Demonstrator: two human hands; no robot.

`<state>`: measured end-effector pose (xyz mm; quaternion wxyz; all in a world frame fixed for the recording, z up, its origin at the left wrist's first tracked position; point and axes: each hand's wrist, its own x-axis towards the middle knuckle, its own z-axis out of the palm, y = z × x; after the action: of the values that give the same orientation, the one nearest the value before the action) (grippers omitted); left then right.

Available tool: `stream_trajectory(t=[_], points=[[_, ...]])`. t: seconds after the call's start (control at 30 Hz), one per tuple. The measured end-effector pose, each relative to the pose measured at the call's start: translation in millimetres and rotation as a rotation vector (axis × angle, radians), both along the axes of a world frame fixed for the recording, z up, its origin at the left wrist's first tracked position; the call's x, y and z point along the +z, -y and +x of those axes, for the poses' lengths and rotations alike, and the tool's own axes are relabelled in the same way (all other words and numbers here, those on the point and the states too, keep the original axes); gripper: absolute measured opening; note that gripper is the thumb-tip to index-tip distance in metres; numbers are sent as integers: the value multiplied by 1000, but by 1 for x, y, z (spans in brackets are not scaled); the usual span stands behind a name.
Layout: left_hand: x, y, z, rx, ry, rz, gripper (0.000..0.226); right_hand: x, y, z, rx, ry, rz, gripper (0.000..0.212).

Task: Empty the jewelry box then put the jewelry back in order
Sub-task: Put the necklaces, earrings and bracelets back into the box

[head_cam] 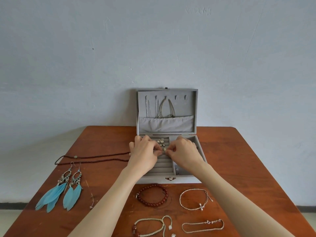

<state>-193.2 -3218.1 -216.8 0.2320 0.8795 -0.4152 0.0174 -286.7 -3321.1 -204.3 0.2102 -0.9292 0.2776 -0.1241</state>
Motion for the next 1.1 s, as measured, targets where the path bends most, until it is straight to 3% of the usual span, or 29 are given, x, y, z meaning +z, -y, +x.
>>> stream_trajectory(t=[0.23,0.37,0.6,1.1], points=[[-3,-13,0,-37,83,-41,21,-2,-3,-4,27,55,-41,15],[-8,-21,-1,-77,173,-40,34,-9,-8,-13,111,115,-164,30],[-10,-23,-3,-85,203,-4,36,-13,-8,-20,176,35,-346,36],[0,-39,-5,-92,236,-64,34,-10,-15,-32,134,-24,-304,34]])
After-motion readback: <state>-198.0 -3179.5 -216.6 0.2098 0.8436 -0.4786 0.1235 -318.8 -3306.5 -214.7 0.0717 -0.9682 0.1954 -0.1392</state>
